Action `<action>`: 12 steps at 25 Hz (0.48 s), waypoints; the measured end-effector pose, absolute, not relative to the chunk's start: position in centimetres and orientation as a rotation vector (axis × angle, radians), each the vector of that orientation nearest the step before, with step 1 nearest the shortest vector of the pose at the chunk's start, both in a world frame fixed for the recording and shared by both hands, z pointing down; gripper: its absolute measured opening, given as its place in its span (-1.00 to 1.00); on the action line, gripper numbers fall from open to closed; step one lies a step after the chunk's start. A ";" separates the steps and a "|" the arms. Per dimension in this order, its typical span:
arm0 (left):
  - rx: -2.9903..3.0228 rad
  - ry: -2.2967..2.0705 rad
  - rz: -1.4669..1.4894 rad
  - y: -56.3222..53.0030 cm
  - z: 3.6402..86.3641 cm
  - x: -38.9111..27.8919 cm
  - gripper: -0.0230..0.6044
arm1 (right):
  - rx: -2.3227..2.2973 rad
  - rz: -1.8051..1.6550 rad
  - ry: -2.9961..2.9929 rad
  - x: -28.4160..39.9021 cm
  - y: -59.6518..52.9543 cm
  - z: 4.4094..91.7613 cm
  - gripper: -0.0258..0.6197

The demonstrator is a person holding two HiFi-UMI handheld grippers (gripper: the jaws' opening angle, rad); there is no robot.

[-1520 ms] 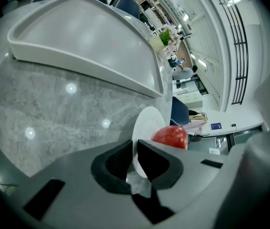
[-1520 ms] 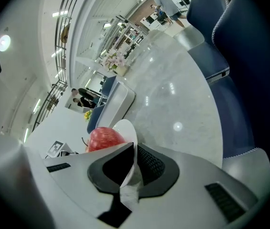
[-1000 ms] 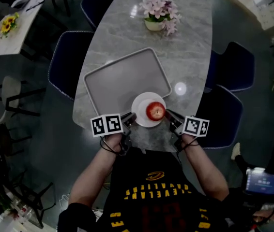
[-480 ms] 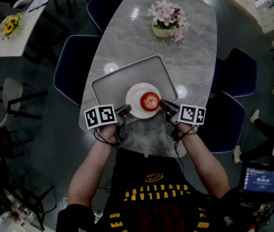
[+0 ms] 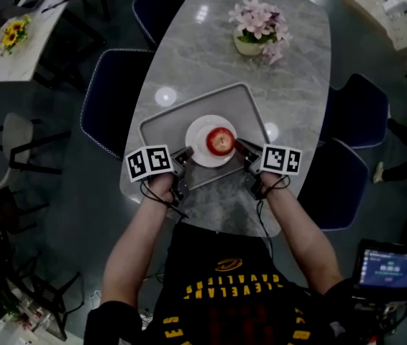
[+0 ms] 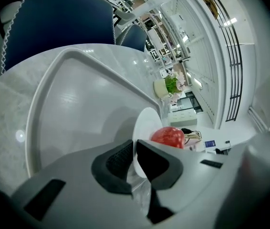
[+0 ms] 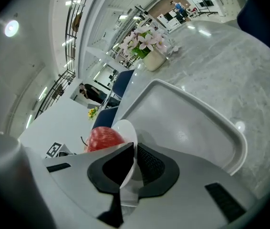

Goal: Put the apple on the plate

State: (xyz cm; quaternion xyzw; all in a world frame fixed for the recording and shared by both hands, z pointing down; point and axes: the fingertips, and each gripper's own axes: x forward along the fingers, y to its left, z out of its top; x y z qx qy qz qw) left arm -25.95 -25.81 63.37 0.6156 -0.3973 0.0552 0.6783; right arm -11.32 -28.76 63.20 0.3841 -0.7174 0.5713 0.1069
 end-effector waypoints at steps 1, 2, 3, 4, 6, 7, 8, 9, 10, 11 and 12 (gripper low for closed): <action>1.379 -0.889 0.127 -25.8 63.5 -26.0 -0.84 | 1.132 1.677 -2.108 -11.4 -28.8 63.3 -0.82; 1.375 -0.886 0.130 -25.8 63.7 -26.1 -0.84 | 1.133 1.676 -2.103 -11.5 -28.8 63.3 -0.82; 1.372 -0.884 0.134 -25.8 63.8 -26.2 -0.84 | 1.133 1.678 -2.097 -11.6 -28.7 63.4 -0.82; 1.369 -0.881 0.137 -25.8 63.9 -26.3 -0.84 | 1.133 1.680 -2.091 -11.7 -28.7 63.5 -0.82; 1.365 -0.878 0.146 -25.7 64.0 -26.3 -0.84 | 1.133 1.683 -2.081 -11.7 -28.6 63.8 -0.82; 1.363 -0.876 0.150 -25.7 64.1 -26.3 -0.84 | 1.133 1.684 -2.076 -11.7 -28.5 63.9 -0.82; 1.361 -0.875 0.155 -25.7 64.2 -26.4 -0.84 | 1.132 1.684 -2.073 -11.8 -28.6 64.0 -0.82; 1.359 -0.875 0.158 -25.7 64.4 -26.4 -0.84 | 1.131 1.683 -2.073 -11.9 -28.6 64.0 -0.82; 1.355 -0.876 0.159 -25.7 64.5 -26.5 -0.84 | 1.128 1.679 -2.074 -12.0 -28.6 64.0 -0.82; 1.352 -0.877 0.159 -25.7 64.6 -26.6 -0.84 | 1.126 1.672 -2.076 -12.1 -28.7 63.9 -0.82; 1.350 -0.878 0.159 -25.6 64.6 -26.7 -0.83 | 1.124 1.666 -2.077 -12.2 -28.6 63.8 -0.82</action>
